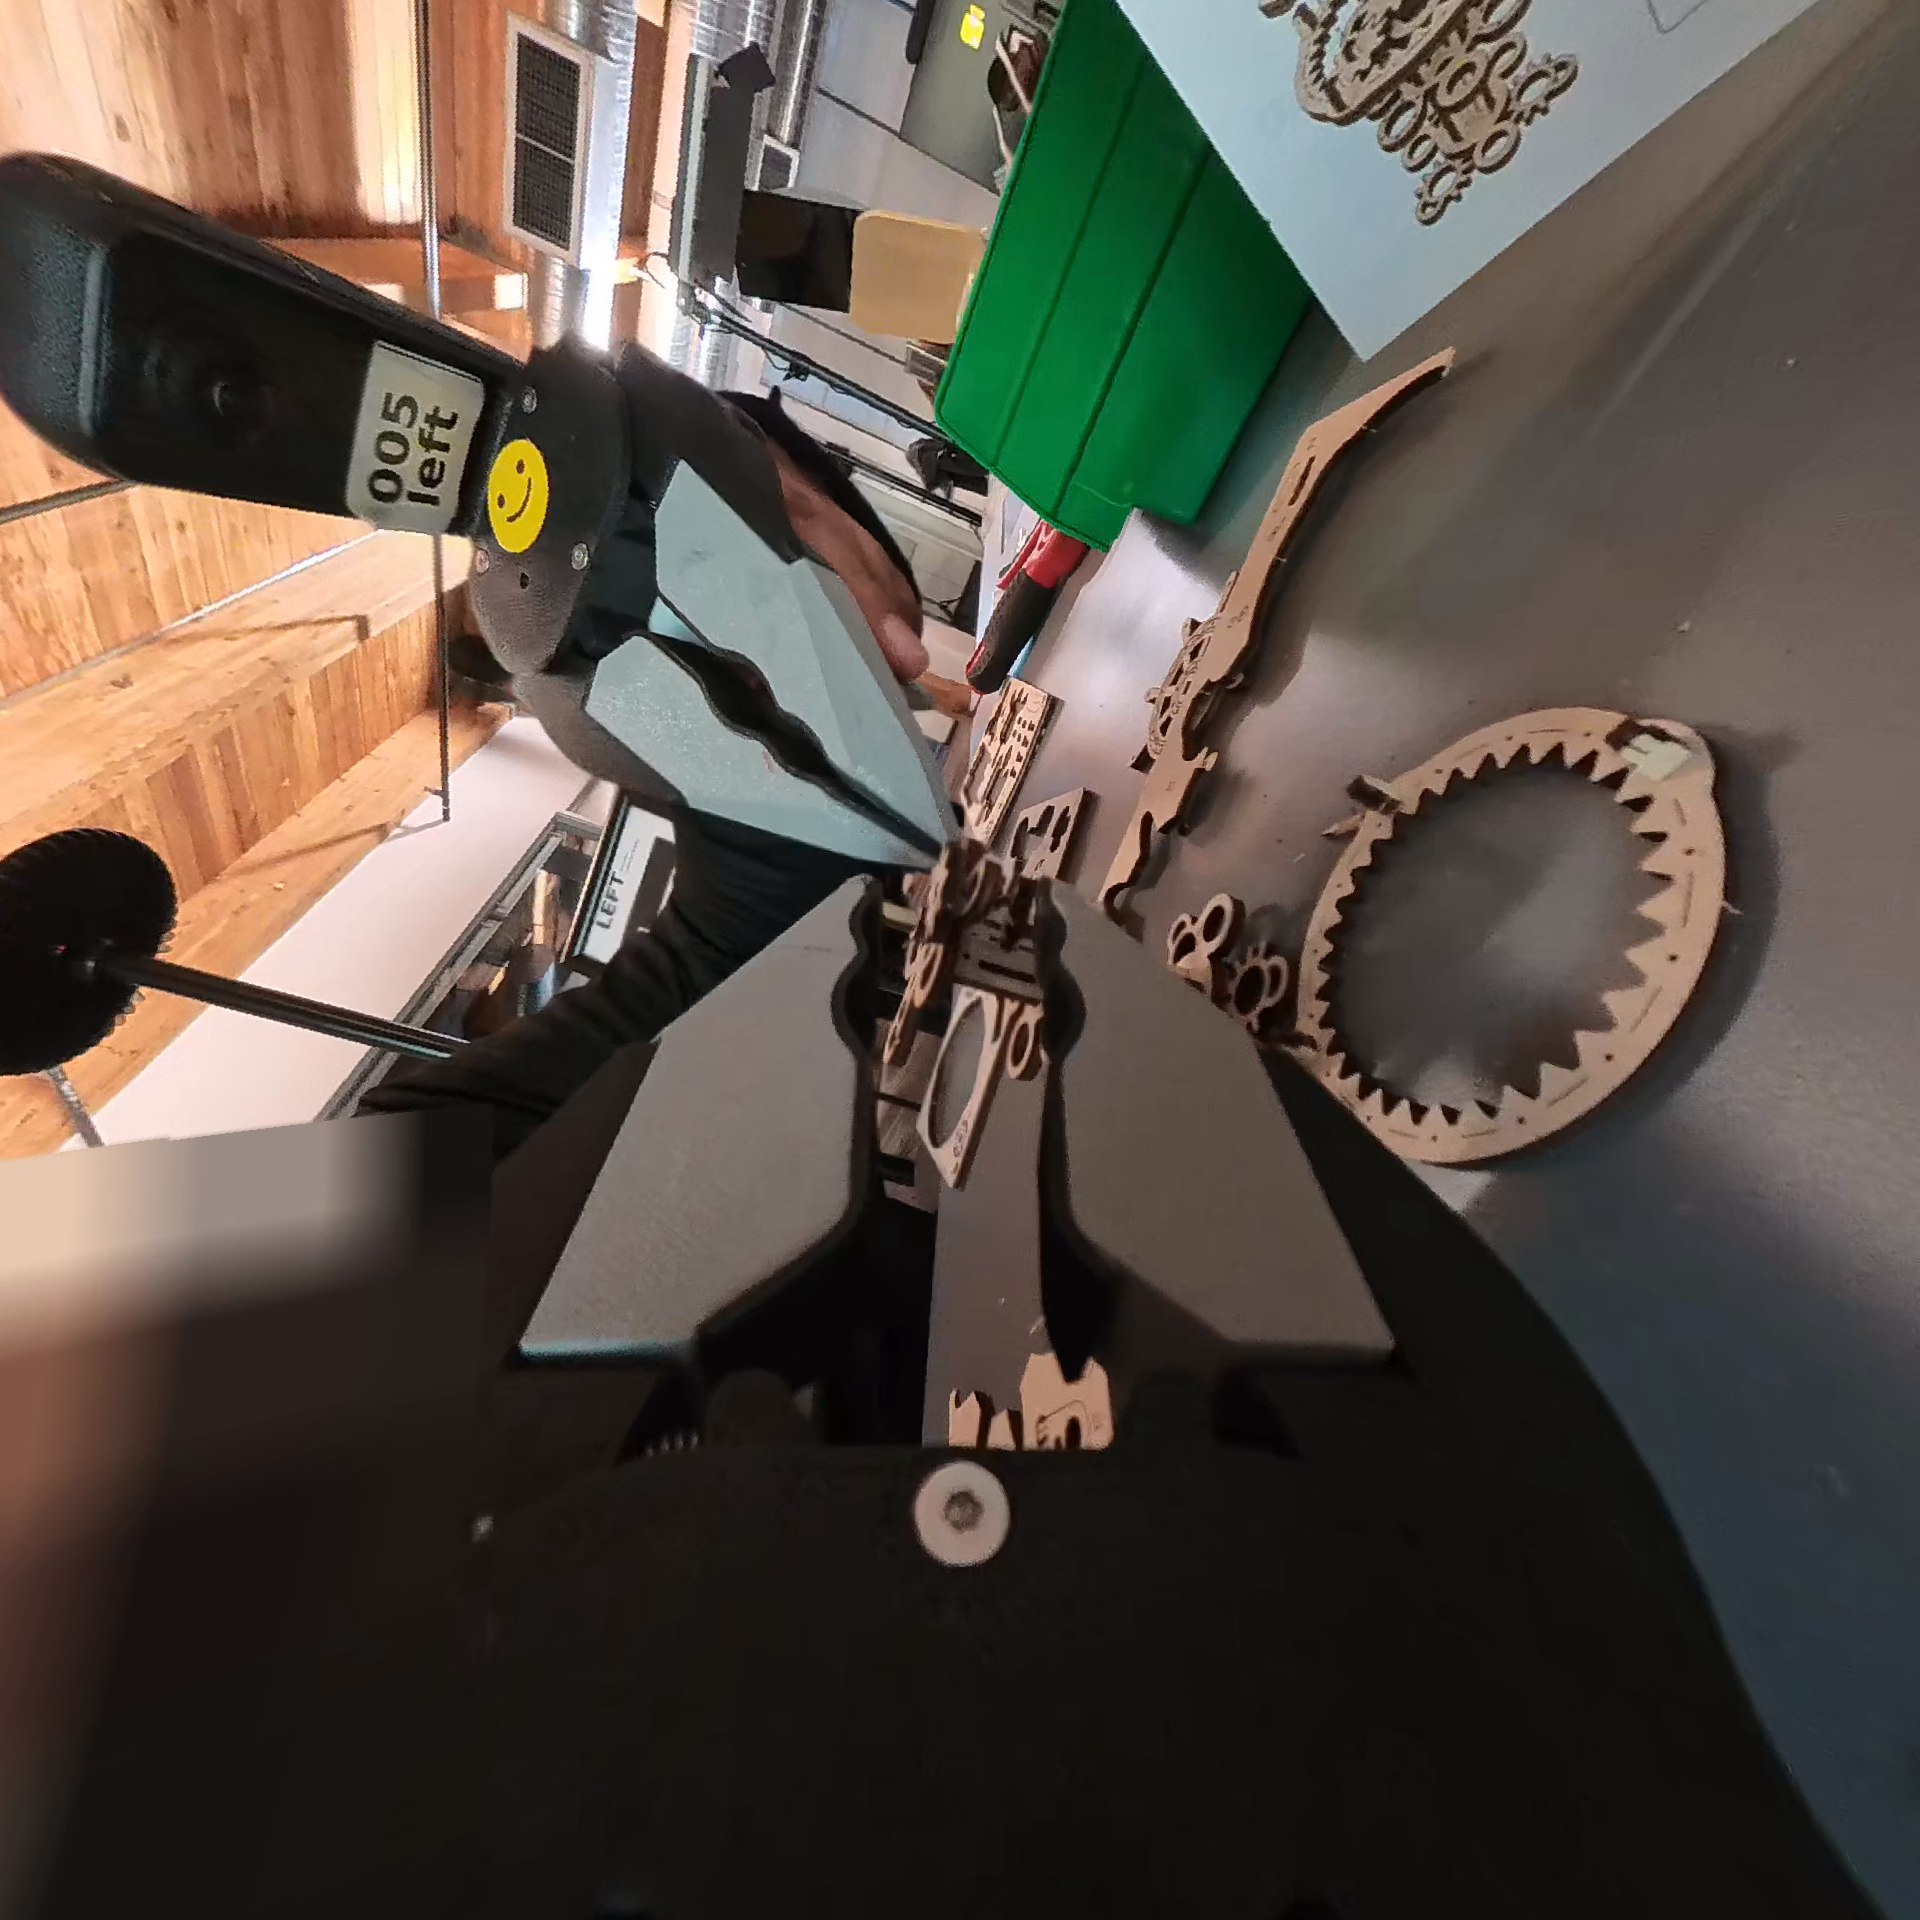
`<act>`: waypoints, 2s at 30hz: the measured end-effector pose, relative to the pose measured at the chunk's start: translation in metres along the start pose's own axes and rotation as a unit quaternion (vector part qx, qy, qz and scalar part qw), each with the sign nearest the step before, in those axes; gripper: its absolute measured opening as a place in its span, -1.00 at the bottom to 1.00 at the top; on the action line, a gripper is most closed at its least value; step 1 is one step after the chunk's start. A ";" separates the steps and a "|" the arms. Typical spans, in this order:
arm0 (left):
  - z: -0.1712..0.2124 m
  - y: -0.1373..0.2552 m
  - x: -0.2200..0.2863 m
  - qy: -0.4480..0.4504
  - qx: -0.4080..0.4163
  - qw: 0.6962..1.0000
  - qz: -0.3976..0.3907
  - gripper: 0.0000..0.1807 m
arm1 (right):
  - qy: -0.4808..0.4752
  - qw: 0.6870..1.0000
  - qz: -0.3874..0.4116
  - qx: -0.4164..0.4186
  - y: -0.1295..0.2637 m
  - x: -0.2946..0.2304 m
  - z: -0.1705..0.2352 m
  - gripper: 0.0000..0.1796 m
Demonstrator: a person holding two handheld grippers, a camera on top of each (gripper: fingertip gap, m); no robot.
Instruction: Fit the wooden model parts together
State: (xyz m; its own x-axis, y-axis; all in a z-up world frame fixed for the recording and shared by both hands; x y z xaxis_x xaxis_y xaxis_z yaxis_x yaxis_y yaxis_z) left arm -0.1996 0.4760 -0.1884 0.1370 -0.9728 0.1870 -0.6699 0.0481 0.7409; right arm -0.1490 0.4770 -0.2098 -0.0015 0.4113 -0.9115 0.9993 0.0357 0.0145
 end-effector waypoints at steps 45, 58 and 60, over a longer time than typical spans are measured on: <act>0.007 -0.007 -0.008 0.032 0.163 0.985 0.053 -0.97 | -0.023 0.999 -0.024 0.000 -0.001 0.001 0.004 -0.82; 0.007 -0.008 -0.007 0.029 0.164 0.985 0.048 -1.00 | -0.025 0.999 -0.027 -0.001 -0.001 0.001 0.004 -0.82; 0.007 -0.008 -0.006 0.029 0.164 0.985 0.048 -1.00 | -0.026 0.999 -0.029 -0.001 -0.001 0.001 0.004 -0.82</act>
State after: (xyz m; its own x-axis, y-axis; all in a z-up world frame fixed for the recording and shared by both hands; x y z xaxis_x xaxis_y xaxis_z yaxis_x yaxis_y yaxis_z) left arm -0.2001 0.4803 -0.1996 0.0965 -0.9520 0.2905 -0.8801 0.0547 0.4717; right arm -0.1499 0.4739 -0.2124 -0.0565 0.3603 -0.9311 0.9975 0.0595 -0.0375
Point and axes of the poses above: each gripper's, where its closed fingertips meet, y back along the fingers, z out of its underside, x = y × z across the jaws, the point moved 3 cm from there along y, back along the fingers, and after that the axes turned 2 degrees about y, right-handed, at the moved point
